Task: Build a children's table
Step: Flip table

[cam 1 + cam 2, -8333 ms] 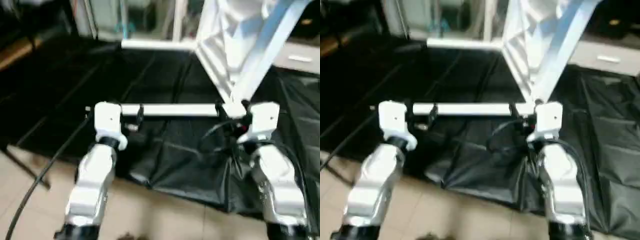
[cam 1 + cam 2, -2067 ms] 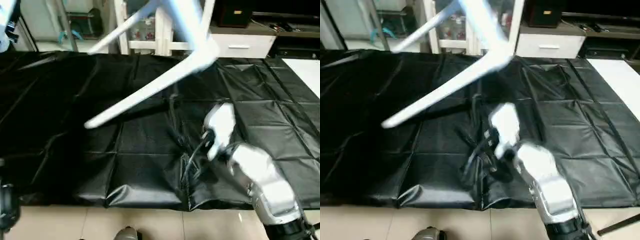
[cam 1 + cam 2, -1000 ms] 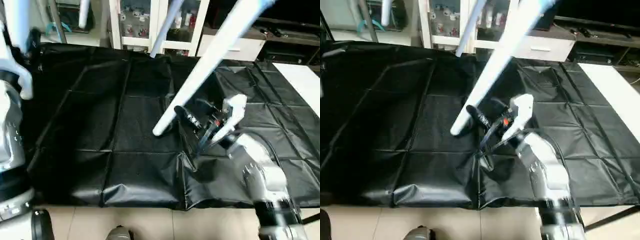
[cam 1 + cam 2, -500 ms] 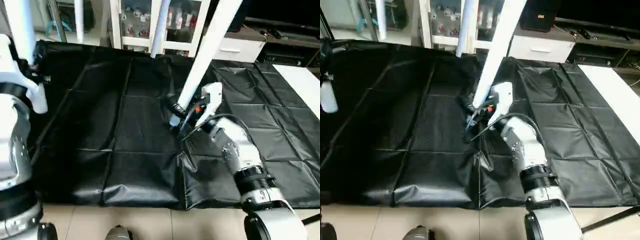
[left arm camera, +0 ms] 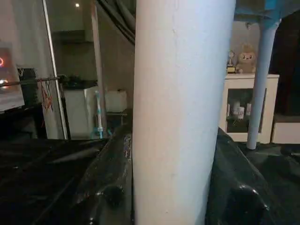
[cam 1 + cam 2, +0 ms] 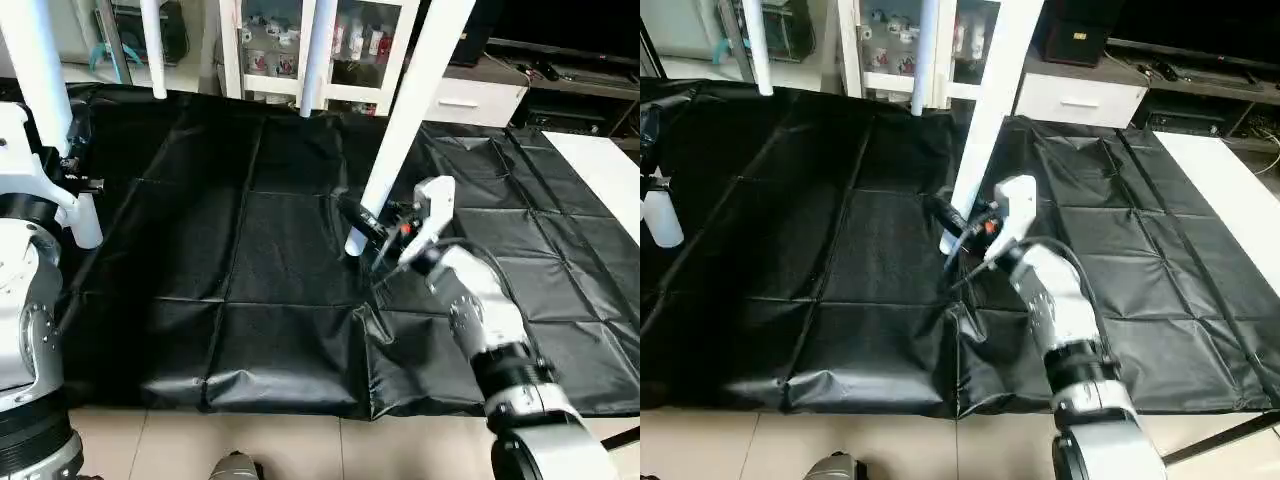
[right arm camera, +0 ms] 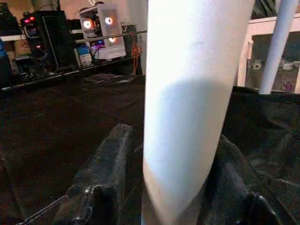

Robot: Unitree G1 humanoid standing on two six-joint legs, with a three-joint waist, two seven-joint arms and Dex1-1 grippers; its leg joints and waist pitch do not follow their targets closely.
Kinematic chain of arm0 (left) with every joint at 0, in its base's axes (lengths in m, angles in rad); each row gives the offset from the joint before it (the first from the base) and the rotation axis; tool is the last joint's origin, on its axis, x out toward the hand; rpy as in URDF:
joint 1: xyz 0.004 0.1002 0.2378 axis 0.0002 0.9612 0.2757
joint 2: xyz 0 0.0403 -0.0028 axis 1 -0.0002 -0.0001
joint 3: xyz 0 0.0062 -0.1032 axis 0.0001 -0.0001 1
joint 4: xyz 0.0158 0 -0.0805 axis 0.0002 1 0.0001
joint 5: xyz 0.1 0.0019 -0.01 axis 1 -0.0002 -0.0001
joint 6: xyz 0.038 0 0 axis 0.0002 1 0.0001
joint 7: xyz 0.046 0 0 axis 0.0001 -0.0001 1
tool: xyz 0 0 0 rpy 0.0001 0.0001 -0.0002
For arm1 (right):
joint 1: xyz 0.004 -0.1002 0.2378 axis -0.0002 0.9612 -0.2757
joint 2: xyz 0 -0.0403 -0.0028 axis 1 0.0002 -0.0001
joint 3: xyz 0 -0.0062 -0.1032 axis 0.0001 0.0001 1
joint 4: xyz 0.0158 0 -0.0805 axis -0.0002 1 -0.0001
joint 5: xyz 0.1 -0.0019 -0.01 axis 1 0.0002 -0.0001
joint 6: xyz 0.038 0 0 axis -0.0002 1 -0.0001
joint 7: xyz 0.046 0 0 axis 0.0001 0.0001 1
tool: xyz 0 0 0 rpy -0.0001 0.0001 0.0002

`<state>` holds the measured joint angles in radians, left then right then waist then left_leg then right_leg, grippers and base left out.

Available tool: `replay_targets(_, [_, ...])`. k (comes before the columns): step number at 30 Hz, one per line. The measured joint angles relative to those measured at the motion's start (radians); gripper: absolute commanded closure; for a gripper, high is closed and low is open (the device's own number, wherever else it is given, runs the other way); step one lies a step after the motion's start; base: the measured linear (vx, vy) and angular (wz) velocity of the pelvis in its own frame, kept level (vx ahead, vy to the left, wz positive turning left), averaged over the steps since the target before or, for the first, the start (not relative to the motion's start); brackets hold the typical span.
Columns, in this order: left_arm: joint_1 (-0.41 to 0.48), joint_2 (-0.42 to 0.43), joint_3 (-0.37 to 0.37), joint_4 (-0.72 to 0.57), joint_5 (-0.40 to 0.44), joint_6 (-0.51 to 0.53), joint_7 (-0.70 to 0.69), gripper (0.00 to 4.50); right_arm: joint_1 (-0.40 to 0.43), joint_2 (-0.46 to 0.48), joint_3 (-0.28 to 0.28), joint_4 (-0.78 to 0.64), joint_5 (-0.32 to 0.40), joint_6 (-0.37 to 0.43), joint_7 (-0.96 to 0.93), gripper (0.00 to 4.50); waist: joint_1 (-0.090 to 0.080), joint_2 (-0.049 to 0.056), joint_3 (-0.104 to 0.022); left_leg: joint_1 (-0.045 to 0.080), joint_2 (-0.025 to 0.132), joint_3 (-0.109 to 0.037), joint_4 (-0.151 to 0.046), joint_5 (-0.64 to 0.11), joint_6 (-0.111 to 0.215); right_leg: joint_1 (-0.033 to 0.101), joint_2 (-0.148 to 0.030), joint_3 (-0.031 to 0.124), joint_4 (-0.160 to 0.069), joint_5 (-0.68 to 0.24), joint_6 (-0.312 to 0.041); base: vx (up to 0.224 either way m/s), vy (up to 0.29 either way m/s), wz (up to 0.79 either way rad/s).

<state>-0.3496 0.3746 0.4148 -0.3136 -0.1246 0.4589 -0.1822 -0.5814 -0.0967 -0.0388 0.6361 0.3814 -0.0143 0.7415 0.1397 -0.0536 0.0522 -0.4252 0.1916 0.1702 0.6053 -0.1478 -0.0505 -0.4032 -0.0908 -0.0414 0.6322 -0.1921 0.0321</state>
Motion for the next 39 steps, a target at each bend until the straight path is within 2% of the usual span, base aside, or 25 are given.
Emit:
replay_targets(4, [0.055,-0.042,-0.014,-0.015,0.000,-0.052,0.004,2.88,0.045,-0.007,-0.003,-0.015,-0.009,-0.036,-0.005,2.80,0.002,-0.002,0.000,0.001,0.000,0.000,-0.001,0.000,0.000,0.001,0.000,0.000,-0.001,0.000,0.000,0.000,0.000,0.00])
replay_targets(5, [0.072,-0.052,-0.018,-0.015,0.000,-0.064,0.004,2.88,0.057,-0.011,-0.003,-0.020,-0.018,-0.041,-0.008,3.01,0.002,-0.002,0.000,0.000,0.000,0.001,-0.001,0.000,0.000,0.001,0.000,0.000,-0.001,0.000,0.000,0.000,0.000,0.00])
replay_targets(10, [0.170,-0.106,-0.036,0.000,-0.002,-0.153,0.000,2.89,0.125,-0.033,0.010,-0.053,-0.046,-0.060,0.001,3.18,0.004,-0.004,-0.001,0.003,0.000,0.001,-0.001,0.000,0.000,0.004,0.000,0.000,-0.002,0.000,0.001,0.000,0.000,0.00])
replay_targets(14, [0.214,-0.117,-0.049,0.031,-0.005,-0.178,-0.001,2.89,0.153,-0.044,0.019,-0.055,-0.072,-0.065,0.010,3.19,0.002,-0.007,-0.002,0.004,0.000,0.001,-0.001,0.000,0.000,0.005,0.000,0.000,-0.002,0.000,0.003,0.000,0.000,0.00])
replay_targets(20, [0.290,-0.121,-0.069,0.069,0.011,-0.294,-0.014,2.89,0.222,-0.063,0.028,-0.082,-0.092,-0.079,0.011,3.20,0.003,-0.012,-0.006,0.005,0.000,0.000,-0.002,0.000,0.000,0.004,0.000,0.000,-0.007,-0.001,0.007,0.000,0.000,0.00])
replay_targets(28, [0.362,-0.125,-0.120,0.096,0.040,-0.388,-0.009,2.89,0.256,-0.078,0.028,-0.028,-0.122,-0.149,0.003,3.20,0.001,-0.012,-0.009,0.007,-0.001,0.000,-0.004,0.000,0.000,0.008,0.000,0.001,-0.019,0.000,0.008,0.000,0.000,0.00])
replay_targets(35, [0.399,-0.119,-0.127,0.101,0.040,-0.442,-0.009,2.89,0.327,-0.072,0.028,-0.095,-0.142,-0.152,-0.039,3.20,0.000,-0.014,-0.014,0.011,-0.001,0.000,-0.004,-0.001,0.000,0.010,0.000,0.001,-0.022,0.000,0.008,0.000,0.000,0.00])
replay_targets(37, [0.404,-0.113,-0.126,0.102,0.040,-0.447,-0.009,2.89,0.369,-0.070,0.028,-0.146,-0.147,-0.152,-0.053,3.20,0.000,-0.015,-0.014,0.012,-0.001,0.000,-0.005,-0.001,0.000,0.011,0.000,0.001,-0.022,-0.001,0.008,0.000,0.000,0.00])
replay_targets(39, [0.418,-0.108,-0.125,0.100,0.039,-0.458,-0.009,2.89,0.418,-0.063,0.031,-0.199,-0.148,-0.152,-0.064,3.20,0.000,-0.014,-0.014,0.019,-0.002,0.000,-0.006,-0.001,0.001,0.016,0.000,0.001,-0.023,-0.001,0.008,0.000,0.000,0.00])
